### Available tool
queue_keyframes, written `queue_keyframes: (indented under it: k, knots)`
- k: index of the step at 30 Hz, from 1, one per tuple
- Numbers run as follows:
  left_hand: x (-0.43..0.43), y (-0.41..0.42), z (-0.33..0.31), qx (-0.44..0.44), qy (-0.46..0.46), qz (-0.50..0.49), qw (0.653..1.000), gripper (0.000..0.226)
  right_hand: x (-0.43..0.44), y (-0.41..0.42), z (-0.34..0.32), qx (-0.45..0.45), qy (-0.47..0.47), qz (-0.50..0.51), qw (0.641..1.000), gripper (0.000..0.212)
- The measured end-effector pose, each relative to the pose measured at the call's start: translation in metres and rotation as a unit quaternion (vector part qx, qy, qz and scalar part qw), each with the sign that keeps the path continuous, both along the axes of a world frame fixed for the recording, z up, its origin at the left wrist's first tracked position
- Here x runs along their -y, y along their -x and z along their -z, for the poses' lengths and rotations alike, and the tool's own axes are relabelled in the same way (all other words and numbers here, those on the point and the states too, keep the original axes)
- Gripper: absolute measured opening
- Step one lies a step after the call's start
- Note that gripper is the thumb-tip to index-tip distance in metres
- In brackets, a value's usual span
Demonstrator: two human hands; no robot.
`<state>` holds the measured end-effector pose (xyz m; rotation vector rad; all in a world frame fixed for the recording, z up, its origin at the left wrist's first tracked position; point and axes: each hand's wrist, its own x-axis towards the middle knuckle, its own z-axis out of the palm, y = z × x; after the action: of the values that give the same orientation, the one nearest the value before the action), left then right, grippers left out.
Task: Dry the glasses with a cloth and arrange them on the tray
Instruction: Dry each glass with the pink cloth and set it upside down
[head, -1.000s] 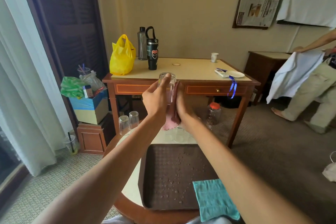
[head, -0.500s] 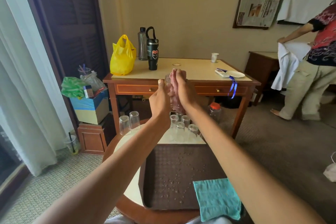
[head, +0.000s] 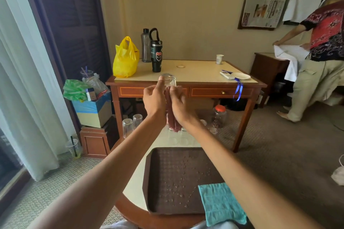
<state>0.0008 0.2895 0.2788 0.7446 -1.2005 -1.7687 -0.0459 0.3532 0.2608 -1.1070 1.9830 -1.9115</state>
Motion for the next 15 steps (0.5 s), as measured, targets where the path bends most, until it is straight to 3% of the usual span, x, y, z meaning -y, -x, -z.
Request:
queue_keyframes:
  k: [2, 5, 7, 9, 13, 15]
  knots:
    - [-0.001, -0.001, 0.003, 0.004, -0.002, 0.02, 1.0, 0.028, 0.005, 0.0, -0.002, -0.017, -0.012, 0.04, 0.999, 0.04]
    - [-0.01, -0.001, 0.006, 0.015, -0.014, 0.043, 0.999, 0.032, 0.011, 0.013, -0.006, 0.005, -0.036, 0.083, 0.996, 0.075]
    - [-0.016, 0.0, 0.006, 0.007, -0.015, 0.049, 0.999, 0.037, 0.006, 0.012, -0.025, 0.033, -0.032, 0.088, 0.995, 0.071]
    - [-0.021, -0.003, 0.004, 0.016, 0.006, 0.056, 0.998, 0.04, 0.004, 0.021, -0.033, 0.086, -0.051, 0.057, 0.993, 0.064]
    - [-0.023, -0.004, 0.003, 0.052, 0.087, 0.029, 0.994, 0.05, 0.004, 0.021, -0.033, 0.276, -0.044, 0.02, 0.96, 0.076]
    - [-0.021, -0.004, 0.002, 0.042, 0.104, 0.008, 0.994, 0.055, 0.009, 0.016, -0.022, 0.277, -0.055, 0.031, 0.959, 0.08]
